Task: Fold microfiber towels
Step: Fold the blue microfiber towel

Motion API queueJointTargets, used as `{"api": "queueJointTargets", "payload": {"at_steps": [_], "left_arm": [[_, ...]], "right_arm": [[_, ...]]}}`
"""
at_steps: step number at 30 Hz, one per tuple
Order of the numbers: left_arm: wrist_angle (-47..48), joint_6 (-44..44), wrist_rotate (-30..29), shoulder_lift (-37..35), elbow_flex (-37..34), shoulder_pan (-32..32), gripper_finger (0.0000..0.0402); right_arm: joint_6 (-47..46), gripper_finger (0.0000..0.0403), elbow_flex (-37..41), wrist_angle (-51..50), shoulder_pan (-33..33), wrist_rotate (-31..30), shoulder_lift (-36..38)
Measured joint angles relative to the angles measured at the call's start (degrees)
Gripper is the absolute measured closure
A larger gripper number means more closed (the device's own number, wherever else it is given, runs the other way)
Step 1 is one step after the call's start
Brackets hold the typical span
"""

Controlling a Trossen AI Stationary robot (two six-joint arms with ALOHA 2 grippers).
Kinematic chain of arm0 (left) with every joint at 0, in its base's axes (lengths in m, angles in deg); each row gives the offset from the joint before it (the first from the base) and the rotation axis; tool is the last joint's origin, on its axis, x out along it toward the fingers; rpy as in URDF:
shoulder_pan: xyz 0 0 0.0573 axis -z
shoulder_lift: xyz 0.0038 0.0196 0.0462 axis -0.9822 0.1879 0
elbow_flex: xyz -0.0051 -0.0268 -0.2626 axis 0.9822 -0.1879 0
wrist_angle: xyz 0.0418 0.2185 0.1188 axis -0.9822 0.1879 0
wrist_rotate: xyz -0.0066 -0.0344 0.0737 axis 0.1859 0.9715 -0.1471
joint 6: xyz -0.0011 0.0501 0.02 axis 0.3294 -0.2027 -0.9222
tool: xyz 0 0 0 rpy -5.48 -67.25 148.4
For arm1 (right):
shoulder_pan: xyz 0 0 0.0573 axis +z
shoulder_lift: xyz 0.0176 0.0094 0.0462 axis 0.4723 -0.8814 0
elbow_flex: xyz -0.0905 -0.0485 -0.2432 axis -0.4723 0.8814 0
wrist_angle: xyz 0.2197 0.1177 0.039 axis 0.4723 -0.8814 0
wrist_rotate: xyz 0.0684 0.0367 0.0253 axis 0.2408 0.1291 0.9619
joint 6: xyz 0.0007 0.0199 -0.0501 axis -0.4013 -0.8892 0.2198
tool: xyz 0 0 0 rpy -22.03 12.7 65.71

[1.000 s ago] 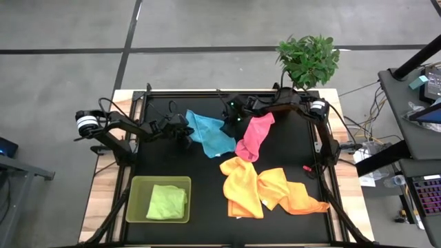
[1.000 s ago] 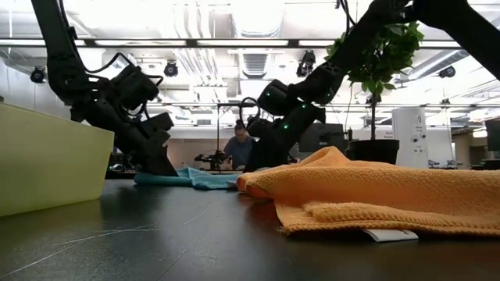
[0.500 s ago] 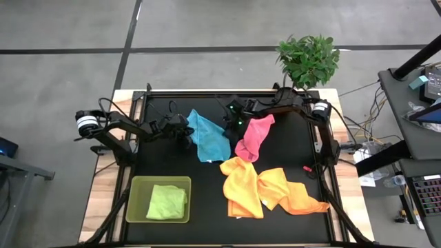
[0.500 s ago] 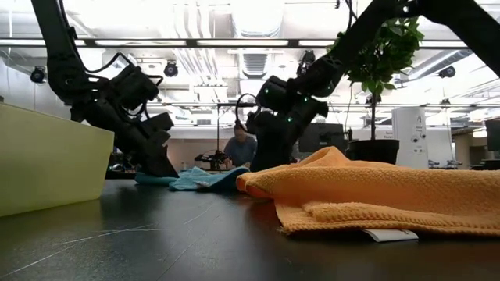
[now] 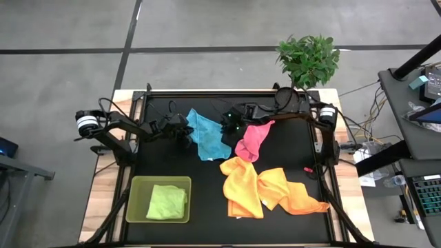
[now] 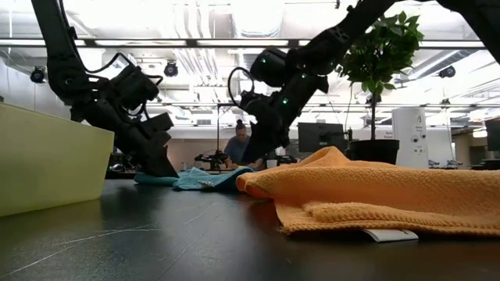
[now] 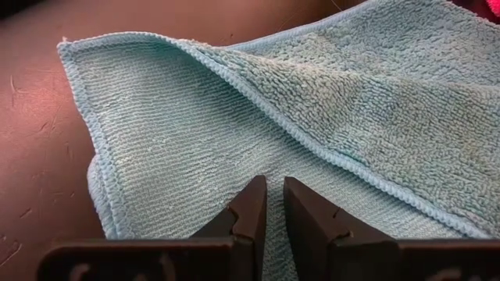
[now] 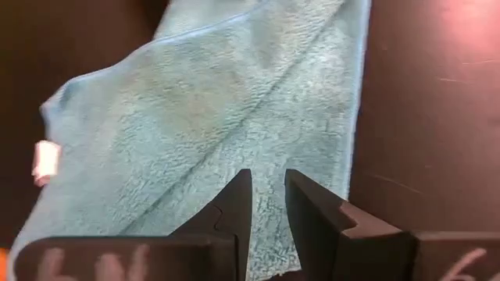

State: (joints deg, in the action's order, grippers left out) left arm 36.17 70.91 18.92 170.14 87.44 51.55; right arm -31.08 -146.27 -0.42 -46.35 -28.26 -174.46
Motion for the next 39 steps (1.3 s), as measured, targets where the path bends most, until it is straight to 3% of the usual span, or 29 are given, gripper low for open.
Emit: {"api": "queueJointTargets", "payload": {"at_steps": [3, 8, 28, 33, 39], "left_arm": [[0.0, 0.0, 0.0, 0.0, 0.0, 0.0, 0.0369], [0.0, 0.0, 0.0, 0.0, 0.0, 0.0, 0.0369], [-0.1, 0.3, -0.1, 0.0, 0.0, 0.0, 0.0369], [-0.1, 1.4, -0.2, 0.0, 0.0, 0.0, 0.0369], [-0.2, 1.4, -0.2, 0.0, 0.0, 0.0, 0.0369]], "right_arm": [[-1.0, 0.0345, 0.0, -0.5, 1.4, -5.7, 0.0], [0.1, 0.0390, 0.0, -0.5, 2.5, -6.7, 0.0], [-0.3, 0.0394, 0.0, 1.9, 5.4, -5.2, 0.0], [-2.1, 0.0370, -0.3, 1.7, 1.4, -5.3, 0.0], [-3.8, 0.0298, -0.4, 1.9, -3.5, -1.7, -0.2]]}}
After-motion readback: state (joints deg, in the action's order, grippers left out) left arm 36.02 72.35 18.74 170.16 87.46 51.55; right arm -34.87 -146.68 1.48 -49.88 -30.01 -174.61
